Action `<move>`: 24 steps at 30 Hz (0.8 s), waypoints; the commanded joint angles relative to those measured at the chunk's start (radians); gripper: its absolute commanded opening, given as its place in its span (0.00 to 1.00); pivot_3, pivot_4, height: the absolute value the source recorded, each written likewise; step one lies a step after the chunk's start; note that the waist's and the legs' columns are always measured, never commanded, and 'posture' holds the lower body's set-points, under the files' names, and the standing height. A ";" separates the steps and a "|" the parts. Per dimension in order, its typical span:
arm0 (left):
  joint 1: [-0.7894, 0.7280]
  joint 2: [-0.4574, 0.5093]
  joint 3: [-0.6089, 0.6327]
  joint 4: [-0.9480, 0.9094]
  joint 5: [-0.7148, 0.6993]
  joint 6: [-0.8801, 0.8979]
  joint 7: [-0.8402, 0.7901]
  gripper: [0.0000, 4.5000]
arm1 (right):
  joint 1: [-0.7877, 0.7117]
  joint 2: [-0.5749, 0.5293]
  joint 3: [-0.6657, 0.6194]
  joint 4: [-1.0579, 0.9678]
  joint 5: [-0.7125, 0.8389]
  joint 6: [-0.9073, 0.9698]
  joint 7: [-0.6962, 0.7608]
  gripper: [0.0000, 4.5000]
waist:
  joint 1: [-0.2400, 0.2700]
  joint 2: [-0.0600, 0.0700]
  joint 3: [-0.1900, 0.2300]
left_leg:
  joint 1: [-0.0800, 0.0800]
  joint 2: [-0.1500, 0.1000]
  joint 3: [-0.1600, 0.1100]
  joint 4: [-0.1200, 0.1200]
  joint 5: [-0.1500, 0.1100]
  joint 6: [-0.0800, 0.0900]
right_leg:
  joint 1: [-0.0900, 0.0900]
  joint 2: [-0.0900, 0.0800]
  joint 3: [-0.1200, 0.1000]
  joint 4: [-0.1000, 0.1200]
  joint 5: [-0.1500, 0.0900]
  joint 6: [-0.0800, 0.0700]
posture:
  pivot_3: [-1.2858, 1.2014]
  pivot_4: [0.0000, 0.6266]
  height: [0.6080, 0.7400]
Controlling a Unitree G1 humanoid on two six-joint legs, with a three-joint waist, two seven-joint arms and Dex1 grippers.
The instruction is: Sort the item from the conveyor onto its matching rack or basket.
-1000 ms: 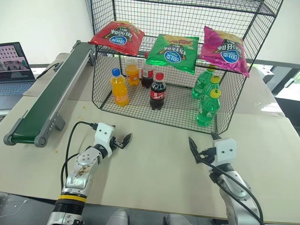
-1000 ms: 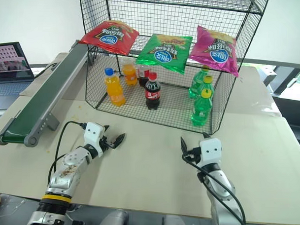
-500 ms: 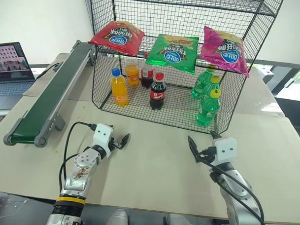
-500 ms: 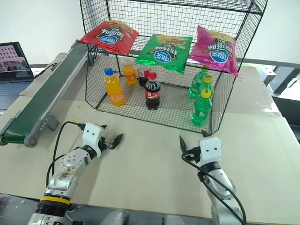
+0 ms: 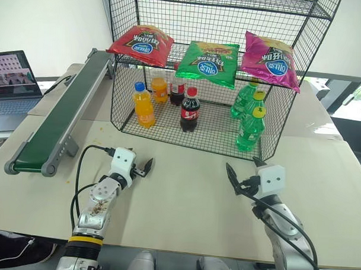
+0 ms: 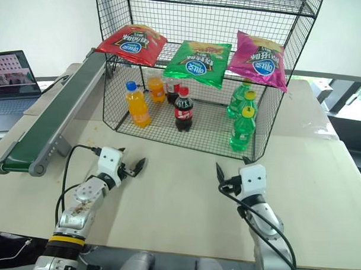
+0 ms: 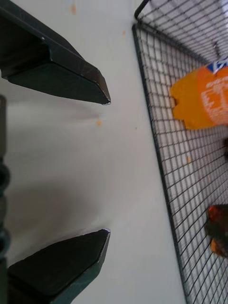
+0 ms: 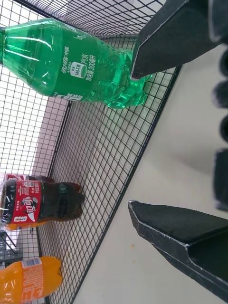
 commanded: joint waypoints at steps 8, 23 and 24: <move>-0.039 0.002 0.002 0.036 -0.003 -0.044 -0.030 0.99 | -0.021 -0.004 0.001 -0.028 0.004 -0.030 -0.001 1.00 | 0.000 0.000 0.000 | 0.000 0.000 0.000 0.000 0.000 0.000 | 0.000 0.000 0.000 0.000 0.000 0.000 | 0.52 0.24 1.00; -0.050 0.002 0.010 0.043 -0.002 -0.045 -0.056 0.99 | -0.009 0.003 0.010 -0.038 -0.001 -0.028 -0.009 1.00 | 0.000 0.000 0.000 | 0.000 0.000 0.000 0.000 0.000 0.000 | 0.000 0.000 0.000 0.000 0.000 0.000 | 0.52 0.24 1.00; -0.049 0.003 0.010 0.045 0.000 -0.047 -0.056 0.99 | -0.010 0.003 0.011 -0.037 -0.001 -0.027 -0.009 1.00 | -0.001 0.000 0.000 | 0.000 0.000 0.000 0.000 0.000 0.000 | 0.000 0.000 0.000 0.000 0.000 0.000 | 0.52 0.24 1.00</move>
